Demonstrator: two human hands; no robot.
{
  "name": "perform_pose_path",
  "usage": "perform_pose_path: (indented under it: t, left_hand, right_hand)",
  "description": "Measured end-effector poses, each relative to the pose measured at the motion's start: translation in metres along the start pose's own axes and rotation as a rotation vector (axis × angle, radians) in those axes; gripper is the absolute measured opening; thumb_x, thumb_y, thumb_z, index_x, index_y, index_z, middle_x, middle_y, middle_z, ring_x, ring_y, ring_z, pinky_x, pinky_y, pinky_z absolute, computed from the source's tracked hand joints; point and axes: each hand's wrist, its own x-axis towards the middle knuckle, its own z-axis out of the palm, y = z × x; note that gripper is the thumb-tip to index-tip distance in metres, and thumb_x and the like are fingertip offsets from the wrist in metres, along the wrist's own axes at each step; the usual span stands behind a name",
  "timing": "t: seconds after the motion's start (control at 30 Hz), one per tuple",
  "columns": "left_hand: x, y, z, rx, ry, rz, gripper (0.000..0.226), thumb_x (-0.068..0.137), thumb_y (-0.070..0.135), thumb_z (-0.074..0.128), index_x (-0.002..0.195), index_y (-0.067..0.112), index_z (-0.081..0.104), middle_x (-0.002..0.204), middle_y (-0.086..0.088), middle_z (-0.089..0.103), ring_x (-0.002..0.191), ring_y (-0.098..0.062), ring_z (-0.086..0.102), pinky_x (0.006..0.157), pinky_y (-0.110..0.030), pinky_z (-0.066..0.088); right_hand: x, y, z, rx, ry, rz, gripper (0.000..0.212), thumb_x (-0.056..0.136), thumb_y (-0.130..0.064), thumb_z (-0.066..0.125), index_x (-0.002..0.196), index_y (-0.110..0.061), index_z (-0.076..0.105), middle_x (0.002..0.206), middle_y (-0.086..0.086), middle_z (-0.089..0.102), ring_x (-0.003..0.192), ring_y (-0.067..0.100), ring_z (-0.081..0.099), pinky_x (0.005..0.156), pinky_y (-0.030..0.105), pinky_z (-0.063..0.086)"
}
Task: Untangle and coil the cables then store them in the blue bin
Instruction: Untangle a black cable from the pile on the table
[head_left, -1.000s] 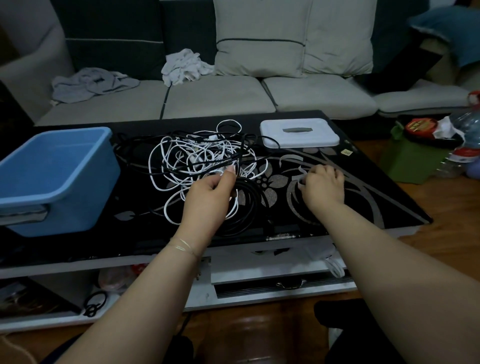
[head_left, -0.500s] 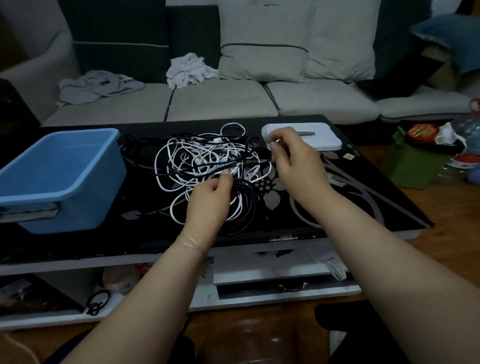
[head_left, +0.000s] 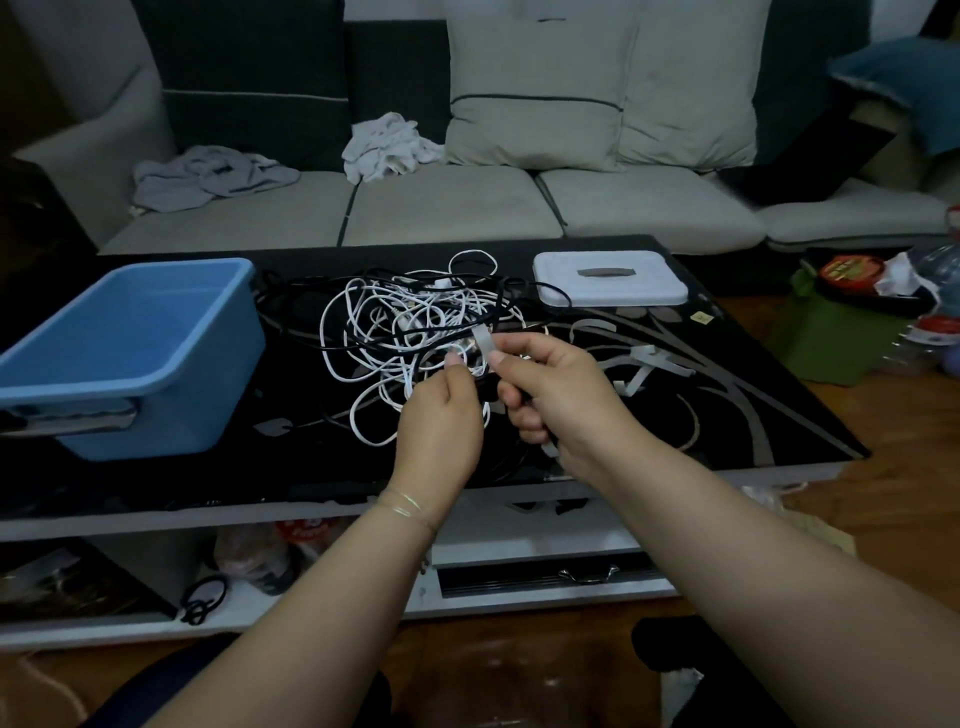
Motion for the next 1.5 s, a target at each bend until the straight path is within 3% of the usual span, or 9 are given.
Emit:
perform_pose_path:
  t: [0.27, 0.67, 0.83, 1.0, 1.14, 1.24, 1.3, 1.4, 1.5]
  left_hand:
    - [-0.002, 0.000, 0.000, 0.027, -0.058, 0.003, 0.063, 0.099, 0.052, 0.027, 0.057, 0.010, 0.049, 0.048, 0.002, 0.044, 0.047, -0.013, 0.040, 0.048, -0.030, 0.026]
    - [0.019, -0.012, 0.005, -0.055, -0.040, -0.094, 0.053, 0.100, 0.032, 0.042, 0.050, 0.017, 0.048, 0.039, 0.004, 0.039, 0.048, -0.020, 0.038, 0.054, -0.031, 0.028]
    - [0.039, -0.020, -0.007, -0.157, 0.113, -0.197, 0.038, 0.097, 0.030, 0.045, 0.068, 0.007, 0.051, 0.064, -0.013, 0.042, 0.061, -0.022, 0.037, 0.056, -0.032, 0.028]
    - [0.039, -0.021, -0.014, -0.158, 0.038, -0.141, 0.039, 0.097, 0.033, 0.048, 0.065, 0.011, 0.044, 0.060, -0.009, 0.034, 0.056, -0.019, 0.031, 0.056, -0.033, 0.025]
    - [0.027, -0.016, -0.004, -0.201, -0.126, -0.165, 0.039, 0.098, 0.034, 0.048, 0.065, 0.014, 0.042, 0.046, 0.003, 0.032, 0.042, -0.014, 0.028, 0.047, -0.025, 0.028]
    - [0.023, -0.011, -0.001, -0.226, -0.212, -0.191, 0.045, 0.099, 0.034, 0.047, 0.058, 0.020, 0.035, 0.039, 0.010, 0.031, 0.038, -0.011, 0.026, 0.041, -0.020, 0.030]
    - [0.020, -0.007, -0.001, -0.227, -0.229, -0.189, 0.048, 0.099, 0.033, 0.048, 0.055, 0.021, 0.033, 0.040, 0.009, 0.032, 0.036, -0.010, 0.026, 0.040, -0.019, 0.030]
    - [0.018, -0.005, -0.001, -0.222, -0.239, -0.172, 0.049, 0.099, 0.034, 0.048, 0.054, 0.021, 0.033, 0.044, 0.005, 0.030, 0.037, -0.011, 0.025, 0.041, -0.020, 0.030]
    - [0.017, -0.005, -0.002, -0.210, -0.242, -0.126, 0.046, 0.098, 0.035, 0.048, 0.058, 0.022, 0.031, 0.052, 0.000, 0.027, 0.042, -0.013, 0.023, 0.045, -0.024, 0.024]
  right_hand:
    - [-0.001, 0.000, -0.006, -0.144, -0.074, 0.073, 0.012, 0.095, -0.010, 0.055, 0.100, -0.015, 0.064, 0.045, -0.003, 0.046, 0.029, 0.005, 0.030, 0.033, 0.010, 0.018]
    - [0.007, 0.015, -0.006, -0.553, -0.186, -0.051, 0.027, 0.102, -0.028, 0.043, 0.127, -0.022, 0.046, 0.042, -0.004, 0.052, 0.028, 0.009, 0.037, 0.033, 0.014, 0.026]
    - [0.014, 0.001, -0.028, -0.619, -0.139, -0.085, 0.036, 0.099, -0.012, 0.045, 0.132, -0.025, 0.041, 0.037, -0.005, 0.046, 0.028, 0.006, 0.035, 0.033, 0.015, 0.027]
    - [0.045, -0.003, -0.085, -0.963, 0.147, -0.197, 0.023, 0.099, -0.025, 0.045, 0.120, -0.024, 0.053, 0.071, -0.008, 0.053, 0.065, 0.012, 0.052, 0.063, 0.027, 0.041]
    - [0.068, 0.011, -0.122, -1.041, 0.257, -0.160, 0.024, 0.099, -0.029, 0.038, 0.118, -0.027, 0.053, 0.074, -0.011, 0.048, 0.075, 0.018, 0.051, 0.080, 0.040, 0.050]
    - [0.069, 0.023, -0.133, -1.258, 0.281, -0.130, 0.031, 0.099, -0.031, 0.042, 0.128, -0.026, 0.053, 0.110, 0.000, 0.059, 0.112, 0.023, 0.048, 0.098, 0.038, 0.036]
    - [0.069, 0.024, -0.131, -1.421, 0.323, -0.220, 0.034, 0.098, -0.037, 0.045, 0.130, -0.027, 0.051, 0.132, 0.001, 0.051, 0.130, 0.024, 0.035, 0.111, 0.045, 0.022]
    - [0.058, 0.004, -0.101, -1.054, 0.275, -0.365, 0.032, 0.097, -0.037, 0.048, 0.123, -0.020, 0.058, 0.120, -0.002, 0.061, 0.117, 0.017, 0.051, 0.108, 0.042, 0.034]
    - [0.029, -0.017, -0.063, -0.567, -0.162, -0.129, 0.035, 0.087, -0.047, 0.053, 0.109, -0.021, 0.061, 0.102, -0.007, 0.070, 0.095, 0.008, 0.063, 0.090, 0.026, 0.048]
